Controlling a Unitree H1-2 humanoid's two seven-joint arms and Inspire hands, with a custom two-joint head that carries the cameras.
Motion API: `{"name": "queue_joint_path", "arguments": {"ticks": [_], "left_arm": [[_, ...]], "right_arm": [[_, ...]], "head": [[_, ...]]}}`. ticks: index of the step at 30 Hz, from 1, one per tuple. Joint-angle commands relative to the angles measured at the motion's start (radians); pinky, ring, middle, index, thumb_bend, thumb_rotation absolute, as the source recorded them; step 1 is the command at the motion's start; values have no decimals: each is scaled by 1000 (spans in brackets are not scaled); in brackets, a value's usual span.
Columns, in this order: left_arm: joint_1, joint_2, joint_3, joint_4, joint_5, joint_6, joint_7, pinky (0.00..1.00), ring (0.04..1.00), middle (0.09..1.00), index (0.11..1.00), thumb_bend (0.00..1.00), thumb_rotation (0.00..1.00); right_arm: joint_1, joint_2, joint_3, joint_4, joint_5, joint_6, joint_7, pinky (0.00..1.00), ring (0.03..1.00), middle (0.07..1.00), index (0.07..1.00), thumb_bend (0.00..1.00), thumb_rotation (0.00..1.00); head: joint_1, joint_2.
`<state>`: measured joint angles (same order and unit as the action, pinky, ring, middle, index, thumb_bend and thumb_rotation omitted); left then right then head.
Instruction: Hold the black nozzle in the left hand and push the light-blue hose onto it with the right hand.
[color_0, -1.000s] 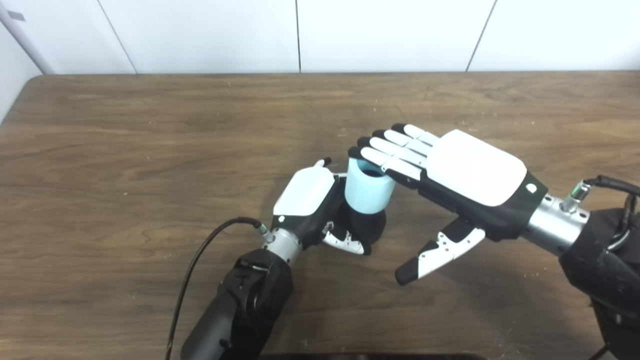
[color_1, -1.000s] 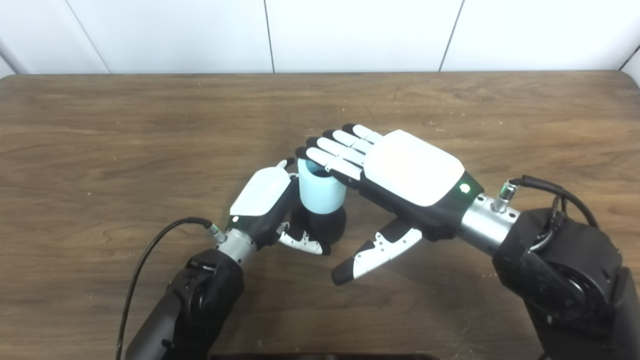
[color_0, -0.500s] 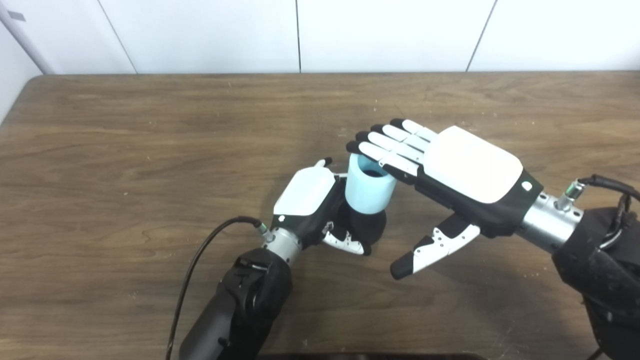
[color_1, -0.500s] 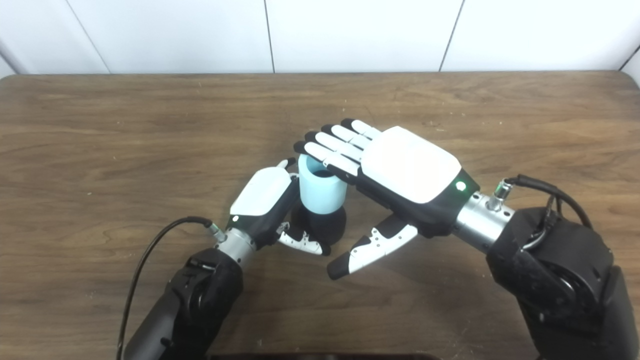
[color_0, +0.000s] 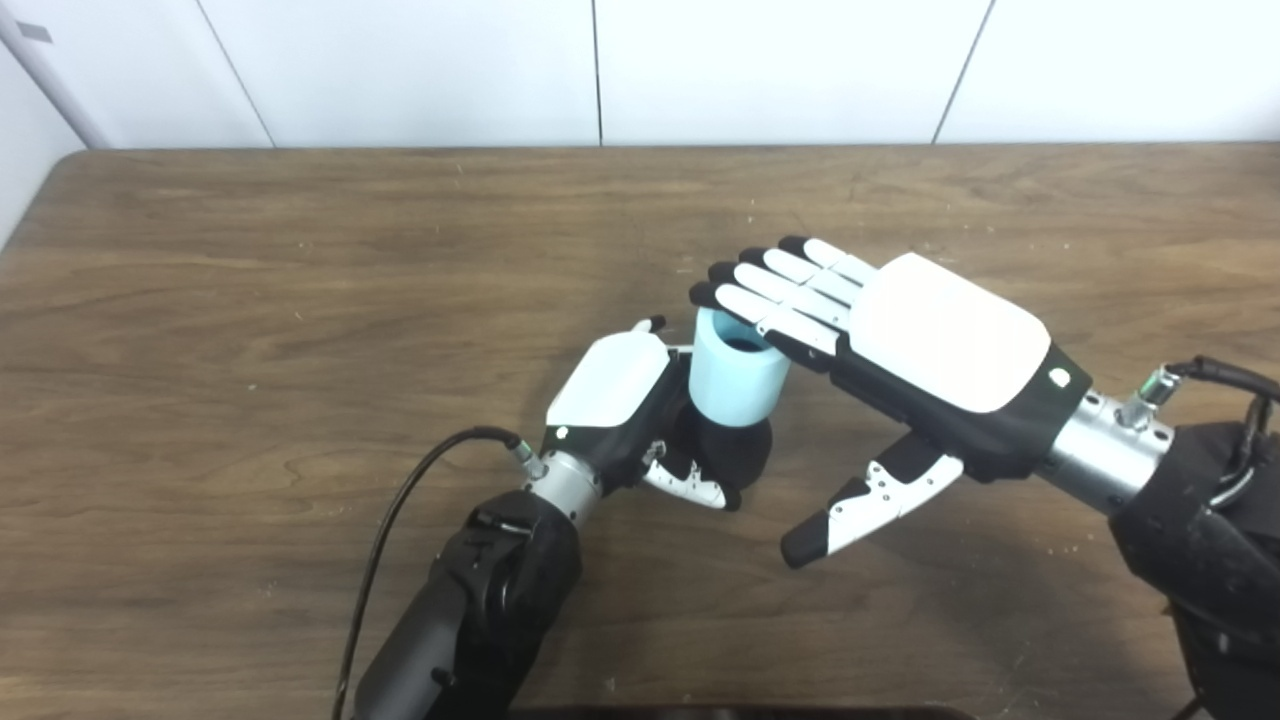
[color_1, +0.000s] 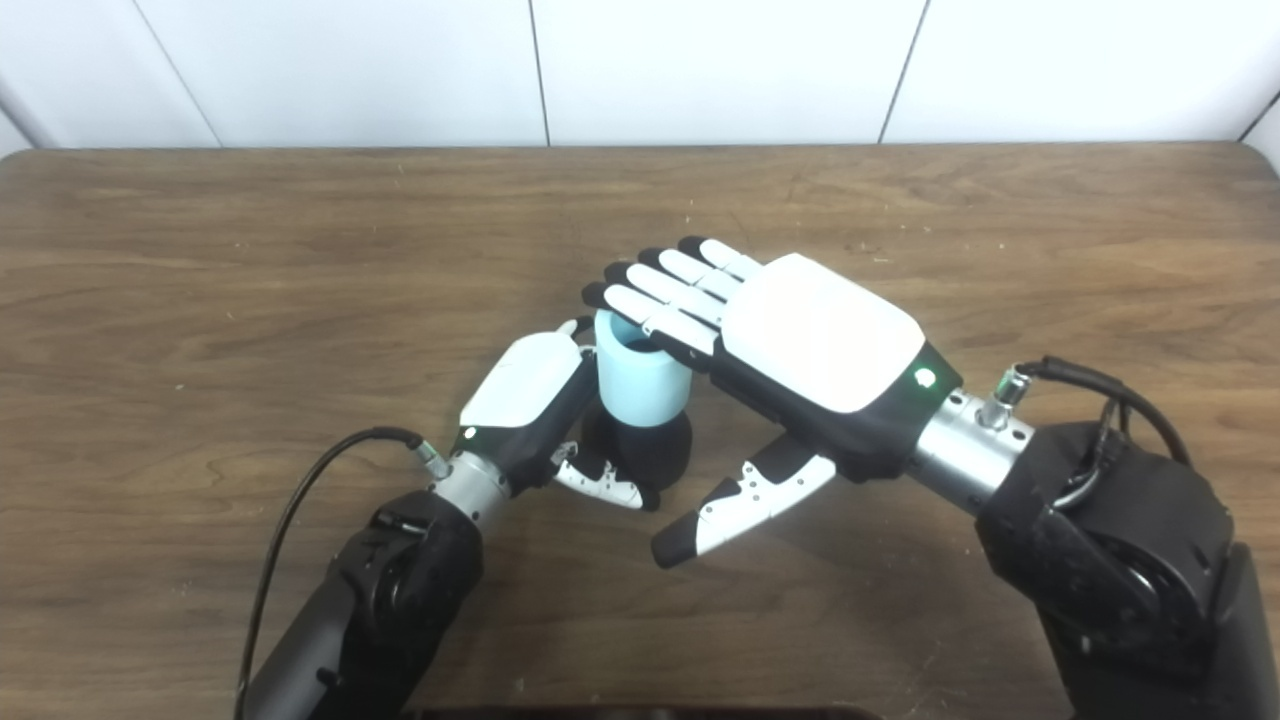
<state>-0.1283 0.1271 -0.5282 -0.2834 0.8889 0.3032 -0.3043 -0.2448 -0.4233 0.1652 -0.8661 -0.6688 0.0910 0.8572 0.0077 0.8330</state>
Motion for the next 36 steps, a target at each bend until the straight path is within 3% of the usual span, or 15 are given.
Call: {"name": "queue_joint_path", "arguments": {"ticks": [1,20,28,36], "left_arm": [[33,8,-21,55,-23,39,-90,1000,687,542,443,514,0],[32,7,-23,46,-16,32,-86,1000,710,528,457,517,0],[35,5,-22,42,-11,28,-74,1000,780,540,438,514,0],[33,2,-21,43,-10,33,-74,1000,780,542,439,514,0]], "right_arm": [[-18,-5,-14,-24,5,-7,-26,1000,1000,1000,991,695,1000],[20,-12,18,43,-30,-47,-23,1000,1000,998,950,696,1000],[16,-7,44,43,-50,-19,-6,1000,1000,985,925,696,1000],[46,-11,59,42,-51,-14,-8,1000,1000,985,930,702,1000]], "head": [[1,1],[4,9],[4,11],[9,15]]}}
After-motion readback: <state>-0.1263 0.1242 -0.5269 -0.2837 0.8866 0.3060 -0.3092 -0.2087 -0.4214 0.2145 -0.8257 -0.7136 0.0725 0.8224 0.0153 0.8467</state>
